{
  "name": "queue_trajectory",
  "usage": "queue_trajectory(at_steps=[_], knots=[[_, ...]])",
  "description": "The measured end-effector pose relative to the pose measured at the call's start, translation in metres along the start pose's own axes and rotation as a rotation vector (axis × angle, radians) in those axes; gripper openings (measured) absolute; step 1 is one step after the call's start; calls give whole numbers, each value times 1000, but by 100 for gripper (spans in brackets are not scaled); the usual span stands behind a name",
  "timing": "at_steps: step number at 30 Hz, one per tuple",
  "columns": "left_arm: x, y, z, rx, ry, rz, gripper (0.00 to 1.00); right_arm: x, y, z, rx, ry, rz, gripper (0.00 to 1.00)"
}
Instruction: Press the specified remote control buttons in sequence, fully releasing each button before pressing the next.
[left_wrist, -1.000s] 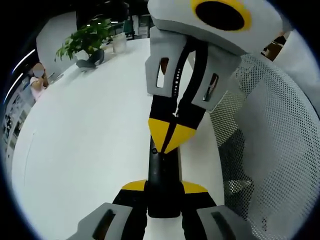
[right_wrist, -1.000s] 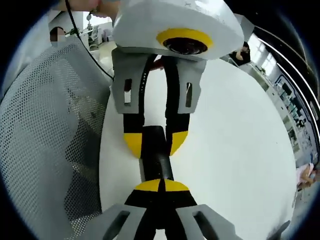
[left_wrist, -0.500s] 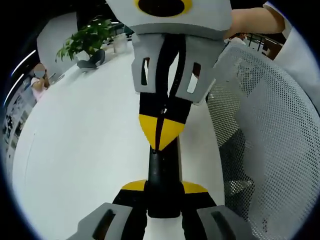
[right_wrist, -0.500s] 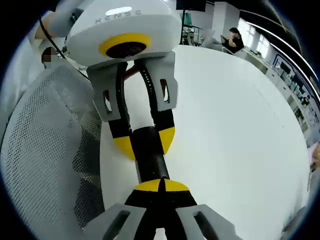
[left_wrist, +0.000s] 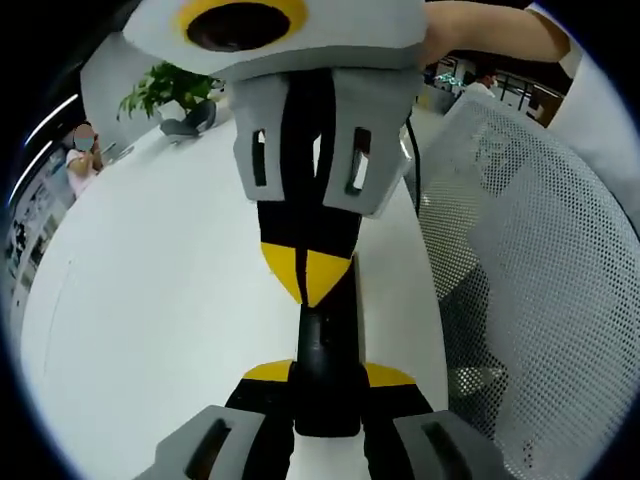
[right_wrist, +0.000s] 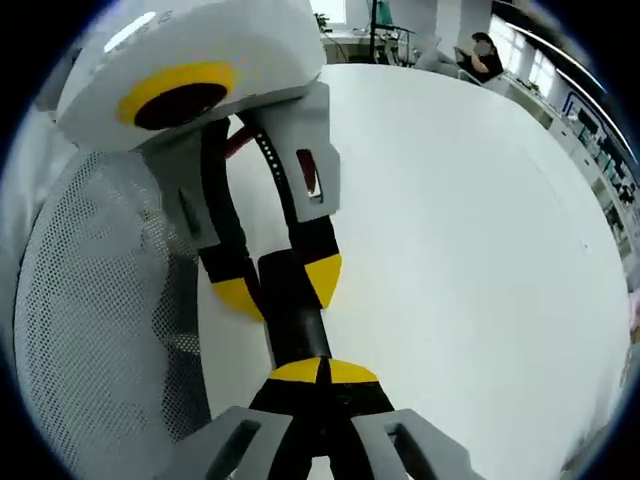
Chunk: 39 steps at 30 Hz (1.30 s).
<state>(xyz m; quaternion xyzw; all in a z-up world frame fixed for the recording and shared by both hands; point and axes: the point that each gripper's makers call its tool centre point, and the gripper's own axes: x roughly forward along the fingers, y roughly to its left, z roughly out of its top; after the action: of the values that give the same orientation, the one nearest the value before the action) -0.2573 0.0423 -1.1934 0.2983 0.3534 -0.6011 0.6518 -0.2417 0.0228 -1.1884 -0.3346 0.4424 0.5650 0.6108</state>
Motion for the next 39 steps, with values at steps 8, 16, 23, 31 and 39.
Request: queue_trajectory(at_steps=[8, 16, 23, 31, 39], knots=[[0, 0, 0, -7, -4, 5, 23, 0, -1, 0, 52, -69, -77, 0], [1, -2, 1, 0, -12, 0, 23, -5, 6, -1, 77, -152, -125, 0], [1, -2, 1, 6, -5, 3, 23, -3, 20, 6, -49, -153, -124, 0], [0, -2, 0, 14, -16, 0, 23, 1, 19, 9, -81, -115, -127, 0], [1, -1, 1, 21, -16, -2, 23, 1, 17, 10, -71, -111, -169, 0]])
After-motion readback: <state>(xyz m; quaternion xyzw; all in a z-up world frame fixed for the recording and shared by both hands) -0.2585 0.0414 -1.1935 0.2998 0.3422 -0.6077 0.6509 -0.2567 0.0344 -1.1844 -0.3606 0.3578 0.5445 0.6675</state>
